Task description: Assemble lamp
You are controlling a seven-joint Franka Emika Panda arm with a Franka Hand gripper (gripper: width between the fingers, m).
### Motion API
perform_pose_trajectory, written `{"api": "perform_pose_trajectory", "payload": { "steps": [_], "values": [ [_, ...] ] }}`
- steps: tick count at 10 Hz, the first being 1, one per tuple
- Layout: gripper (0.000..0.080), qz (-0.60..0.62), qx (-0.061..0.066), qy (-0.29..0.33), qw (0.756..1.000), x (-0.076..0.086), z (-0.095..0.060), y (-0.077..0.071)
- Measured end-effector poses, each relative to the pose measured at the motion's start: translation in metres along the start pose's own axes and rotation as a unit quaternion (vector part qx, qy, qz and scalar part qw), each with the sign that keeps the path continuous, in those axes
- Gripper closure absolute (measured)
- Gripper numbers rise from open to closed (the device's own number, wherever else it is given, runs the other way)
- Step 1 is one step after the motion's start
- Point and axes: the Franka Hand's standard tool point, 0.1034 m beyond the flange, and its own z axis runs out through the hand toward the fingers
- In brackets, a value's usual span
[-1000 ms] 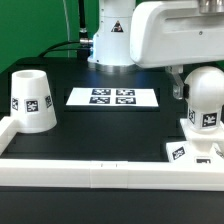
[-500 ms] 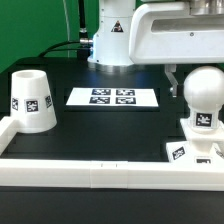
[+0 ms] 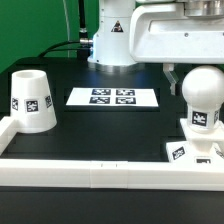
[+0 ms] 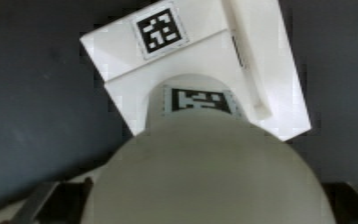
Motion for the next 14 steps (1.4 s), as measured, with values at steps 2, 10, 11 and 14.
{"api": "perform_pose_trajectory", "payload": {
  "steps": [2, 10, 11, 14],
  "values": [
    [0.0219, 0.067, 0.005, -0.009, 0.998, -0.0011, 0.0005, 0.0005],
    [0.0102, 0.002, 0.002, -0.02, 1.0, -0.0058, 0.0023, 0.0014],
    [0.0102, -0.07, -0.002, -0.024, 0.997, -0.0057, -0.0003, -0.0001],
    [0.0101, -0.191, 0.001, -0.022, 0.981, -0.0033, -0.0013, -0.0003]
  ]
}}
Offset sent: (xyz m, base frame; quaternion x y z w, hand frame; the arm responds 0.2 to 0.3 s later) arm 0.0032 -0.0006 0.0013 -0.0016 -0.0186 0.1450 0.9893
